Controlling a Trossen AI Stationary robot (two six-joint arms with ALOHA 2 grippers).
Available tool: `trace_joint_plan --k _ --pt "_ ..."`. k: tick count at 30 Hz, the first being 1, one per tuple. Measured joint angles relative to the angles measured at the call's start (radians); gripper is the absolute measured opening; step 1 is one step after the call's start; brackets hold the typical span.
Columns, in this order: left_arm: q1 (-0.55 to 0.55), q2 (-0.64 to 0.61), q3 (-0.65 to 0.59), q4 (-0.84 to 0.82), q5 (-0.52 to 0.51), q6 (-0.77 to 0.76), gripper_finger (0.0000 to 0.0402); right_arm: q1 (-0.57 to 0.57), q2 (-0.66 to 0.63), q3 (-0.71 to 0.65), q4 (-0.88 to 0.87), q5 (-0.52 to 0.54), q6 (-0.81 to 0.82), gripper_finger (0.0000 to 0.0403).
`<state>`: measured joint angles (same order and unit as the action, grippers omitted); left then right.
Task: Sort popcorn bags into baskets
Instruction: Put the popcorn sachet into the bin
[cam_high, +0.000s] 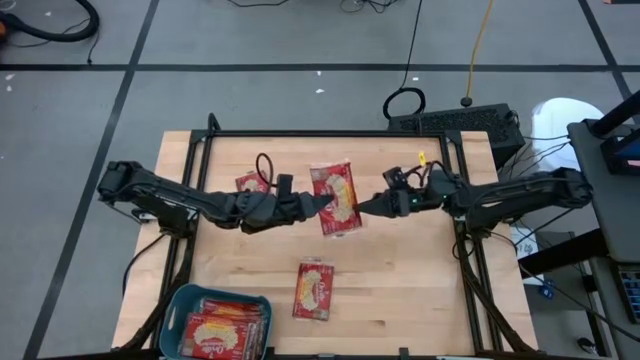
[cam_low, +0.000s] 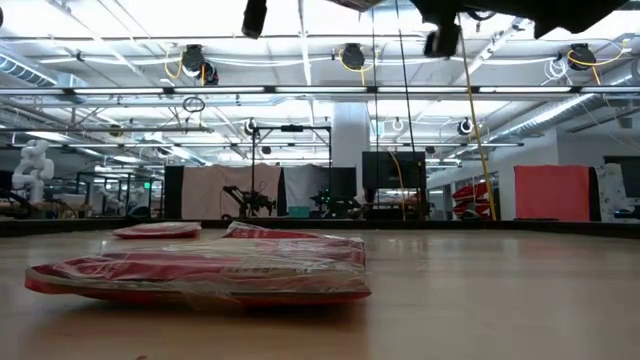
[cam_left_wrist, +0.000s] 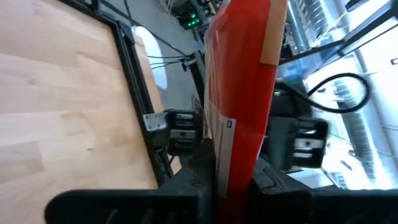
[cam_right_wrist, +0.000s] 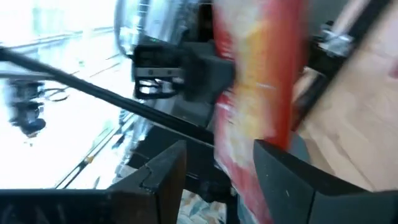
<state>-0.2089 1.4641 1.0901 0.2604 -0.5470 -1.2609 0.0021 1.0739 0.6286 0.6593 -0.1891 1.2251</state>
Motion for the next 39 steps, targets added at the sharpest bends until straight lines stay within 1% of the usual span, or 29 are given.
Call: trace_joint_plan --k 3,9,12,14,16,20,22,26,30,35,39 --pt "0.000 0.001 0.000 0.010 0.000 0.002 0.0025 -0.001 0.037 0.000 0.091 -0.023 0.009 0.0163" --pt "0.000 0.001 0.000 0.079 0.000 0.054 0.0029 -0.001 0.065 0.001 0.109 -0.025 0.065 0.0098" --pt "-0.006 -0.010 0.000 0.086 -0.001 0.077 0.0032 -0.009 0.047 0.001 0.102 -0.025 0.123 0.0086" --pt "-0.008 -0.022 0.000 0.088 -0.006 0.090 0.0033 -0.016 0.028 0.001 0.098 -0.025 0.166 0.0095" --pt "-0.015 -0.033 0.000 0.090 -0.006 0.089 0.0033 -0.022 0.006 0.001 0.088 -0.025 0.192 0.0116" --pt "-0.036 -0.038 0.000 0.092 -0.007 0.088 0.0034 -0.028 -0.032 0.001 -0.038 -0.029 0.190 0.0168" --pt "-0.046 -0.039 -0.001 0.116 -0.002 0.085 0.0034 -0.029 -0.031 0.000 -0.086 -0.027 0.185 0.0192" --pt "-0.055 -0.028 0.001 0.126 -0.002 0.054 0.0034 -0.028 -0.012 0.000 -0.065 -0.025 0.166 0.0225" --pt "-0.053 -0.026 0.000 0.097 -0.005 0.051 0.0035 -0.028 0.012 -0.001 -0.035 -0.023 0.149 0.0231" --pt "-0.053 -0.027 0.000 0.083 -0.009 0.053 0.0035 -0.029 0.013 -0.001 0.024 -0.020 0.146 0.0218" --pt "-0.055 -0.027 0.001 0.080 -0.012 0.050 0.0035 -0.034 0.013 -0.001 0.037 -0.021 0.148 0.0214"
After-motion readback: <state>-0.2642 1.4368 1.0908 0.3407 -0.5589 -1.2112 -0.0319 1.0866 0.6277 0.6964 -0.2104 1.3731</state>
